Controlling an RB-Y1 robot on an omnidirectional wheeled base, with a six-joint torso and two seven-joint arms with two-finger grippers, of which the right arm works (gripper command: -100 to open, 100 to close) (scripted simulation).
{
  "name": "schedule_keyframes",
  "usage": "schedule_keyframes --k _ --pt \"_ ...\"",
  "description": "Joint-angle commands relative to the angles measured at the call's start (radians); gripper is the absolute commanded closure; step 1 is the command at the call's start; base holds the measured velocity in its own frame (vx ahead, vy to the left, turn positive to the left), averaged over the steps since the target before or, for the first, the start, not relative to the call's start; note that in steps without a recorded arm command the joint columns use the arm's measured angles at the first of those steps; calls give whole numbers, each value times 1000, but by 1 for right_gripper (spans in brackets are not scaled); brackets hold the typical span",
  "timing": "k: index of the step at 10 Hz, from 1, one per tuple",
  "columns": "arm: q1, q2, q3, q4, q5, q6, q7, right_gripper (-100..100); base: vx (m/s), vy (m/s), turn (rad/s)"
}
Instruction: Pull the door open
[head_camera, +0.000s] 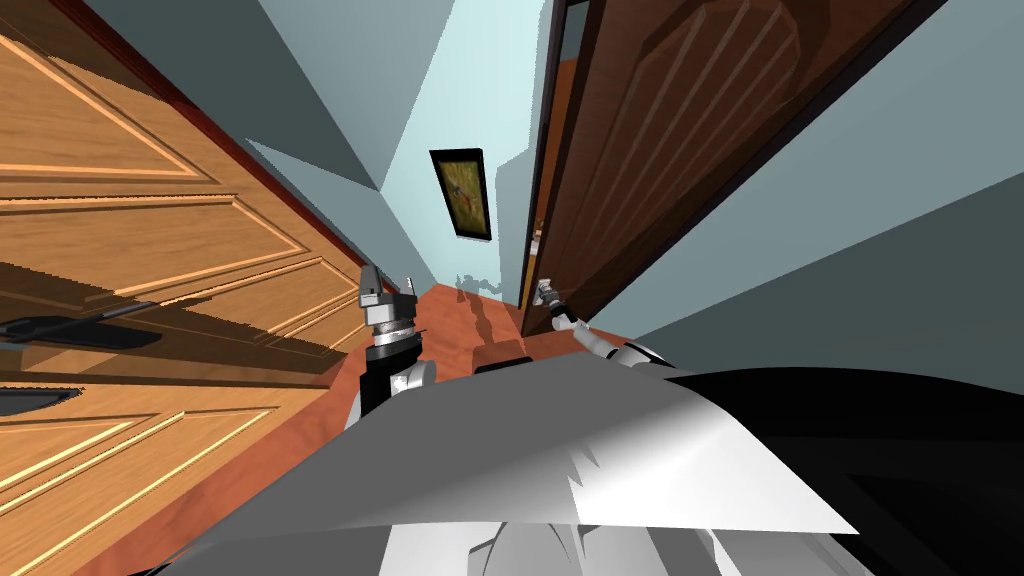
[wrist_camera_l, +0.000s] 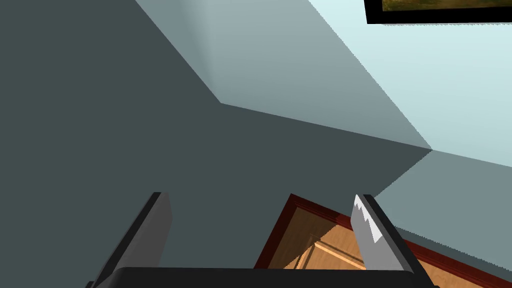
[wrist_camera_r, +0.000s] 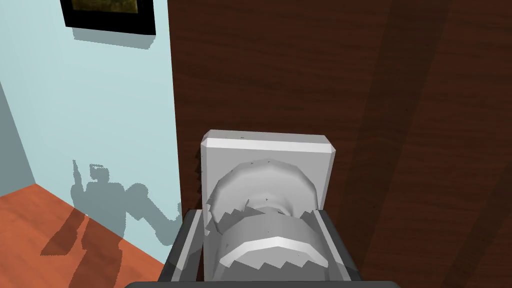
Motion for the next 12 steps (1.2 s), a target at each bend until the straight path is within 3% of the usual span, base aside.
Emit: schedule_keyframes --k 1,5,6,7,12 --pt "0 3 2 -1 1 1 2 100 -14 -11 -17" --pt "0 3 2 -1 1 1 2 100 -6 -2 5" --pt "11 -22 18 -16 -1 -7 -21 100 -131 -79 141" --pt "14 -28 23 -21 -2 -9 -27 100 -183 -109 150" --pt "50 -99 83 -78 -6 -35 -101 100 -215 -115 148"
